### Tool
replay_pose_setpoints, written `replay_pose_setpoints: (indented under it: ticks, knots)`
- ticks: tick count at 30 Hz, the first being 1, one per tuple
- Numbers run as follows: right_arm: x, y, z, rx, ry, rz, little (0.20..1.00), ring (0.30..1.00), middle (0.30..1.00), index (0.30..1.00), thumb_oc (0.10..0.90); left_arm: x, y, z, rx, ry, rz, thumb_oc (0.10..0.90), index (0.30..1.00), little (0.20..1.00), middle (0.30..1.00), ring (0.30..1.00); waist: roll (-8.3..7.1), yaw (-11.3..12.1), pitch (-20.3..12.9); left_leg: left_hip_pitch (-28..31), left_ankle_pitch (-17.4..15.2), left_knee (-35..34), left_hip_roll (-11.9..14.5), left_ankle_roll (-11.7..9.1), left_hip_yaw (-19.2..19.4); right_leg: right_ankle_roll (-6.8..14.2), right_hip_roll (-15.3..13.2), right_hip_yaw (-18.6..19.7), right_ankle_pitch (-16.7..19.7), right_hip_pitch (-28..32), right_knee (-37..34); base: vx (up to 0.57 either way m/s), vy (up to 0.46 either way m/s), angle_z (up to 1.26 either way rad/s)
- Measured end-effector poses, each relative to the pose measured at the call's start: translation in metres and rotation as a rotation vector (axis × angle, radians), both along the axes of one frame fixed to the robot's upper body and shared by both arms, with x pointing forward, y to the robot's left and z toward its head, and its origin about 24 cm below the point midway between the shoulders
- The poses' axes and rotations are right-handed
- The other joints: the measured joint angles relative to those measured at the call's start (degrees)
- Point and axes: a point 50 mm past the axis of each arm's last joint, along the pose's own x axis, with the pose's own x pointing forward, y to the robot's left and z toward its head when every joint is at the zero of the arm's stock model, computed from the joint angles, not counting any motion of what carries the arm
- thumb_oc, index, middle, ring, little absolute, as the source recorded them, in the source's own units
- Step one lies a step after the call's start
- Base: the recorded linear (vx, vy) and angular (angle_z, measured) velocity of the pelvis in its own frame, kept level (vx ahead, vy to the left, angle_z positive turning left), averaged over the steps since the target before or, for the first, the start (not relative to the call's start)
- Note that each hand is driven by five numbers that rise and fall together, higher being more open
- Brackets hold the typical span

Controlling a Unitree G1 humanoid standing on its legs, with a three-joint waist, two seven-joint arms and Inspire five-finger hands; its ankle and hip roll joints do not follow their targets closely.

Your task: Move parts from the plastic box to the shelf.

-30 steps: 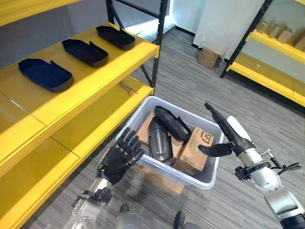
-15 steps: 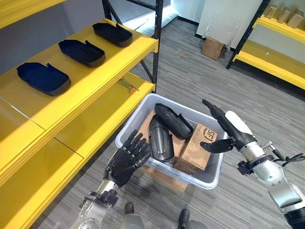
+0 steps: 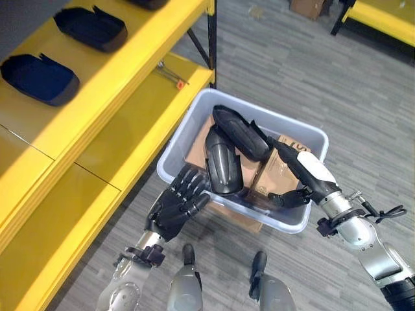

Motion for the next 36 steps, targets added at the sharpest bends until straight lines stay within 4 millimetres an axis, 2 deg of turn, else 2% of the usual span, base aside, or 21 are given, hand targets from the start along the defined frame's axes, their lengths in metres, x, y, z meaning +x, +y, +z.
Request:
replay_pose_setpoints:
  ticks: [14, 20, 25, 29, 35, 36]
  knots:
    - [0.002, 0.001, 0.006, -0.064, -0.083, -0.029, 1.000, 1.000, 1.000, 1.000, 0.900, 0.007, -0.002, 0.013, -0.024, -0.042, 0.007, 0.900, 1.000, 1.000, 1.000, 1.000, -0.21, -0.1, 3.7, -1.8, 0.1, 0.1, 0.1, 0.0, 0.3, -0.1, 0.0, 0.3, 0.0, -2.1, 0.2, -0.03, -0.016, -0.02]
    - [0.008, 0.004, 0.027, -0.043, -0.247, -0.065, 1.000, 1.000, 1.000, 1.000, 0.900, 0.013, -0.003, 0.019, -0.015, -0.051, 0.024, 0.900, 1.000, 1.000, 1.000, 1.000, -0.29, 0.0, 5.0, -6.3, 0.3, 1.4, 0.1, 0.2, 0.7, -0.1, -0.1, 1.5, 0.1, -7.5, 2.4, -0.08, -0.044, -0.05]
    - [0.016, 0.008, 0.065, -0.005, -0.462, -0.085, 1.000, 1.000, 1.000, 1.000, 0.900, 0.020, -0.005, 0.034, -0.008, -0.094, 0.017, 0.900, 1.000, 1.000, 1.000, 1.000, -0.24, -0.1, 5.1, -11.4, 0.8, 2.5, 0.1, 0.5, 0.6, -0.3, -0.4, 2.0, 0.2, -13.3, 4.3, -0.08, -0.027, -0.04]
    - [0.014, 0.027, 0.108, 0.022, -0.670, -0.008, 1.000, 1.000, 1.000, 1.000, 0.900, 0.027, -0.008, 0.042, -0.074, -0.098, 0.013, 0.900, 1.000, 1.000, 1.000, 1.000, -0.07, 0.1, 5.2, -15.3, 1.7, 2.6, 0.0, 0.6, 1.1, -0.4, -0.7, 3.1, 0.2, -18.9, 6.6, -0.04, -0.017, -0.08]
    - [0.011, 0.039, 0.144, 0.034, -0.812, 0.044, 1.000, 1.000, 1.000, 1.000, 0.900, 0.028, -0.011, 0.045, -0.073, -0.100, -0.007, 0.900, 1.000, 1.000, 1.000, 1.000, 0.24, 0.3, 5.2, -17.3, 2.0, 2.7, -0.1, 0.7, 1.6, -0.6, -1.0, 3.3, 0.1, -21.9, 8.1, -0.02, -0.008, -0.03]
    - [0.010, 0.042, 0.158, 0.037, -0.865, 0.055, 1.000, 1.000, 1.000, 1.000, 0.900, 0.029, -0.012, 0.048, -0.077, -0.107, -0.016, 0.900, 1.000, 1.000, 1.000, 1.000, 0.50, 0.4, 5.2, -18.6, 2.1, 3.1, -0.1, 0.8, 1.6, -0.7, -1.0, 3.6, 0.0, -23.5, 8.8, 0.00, 0.000, 0.00]
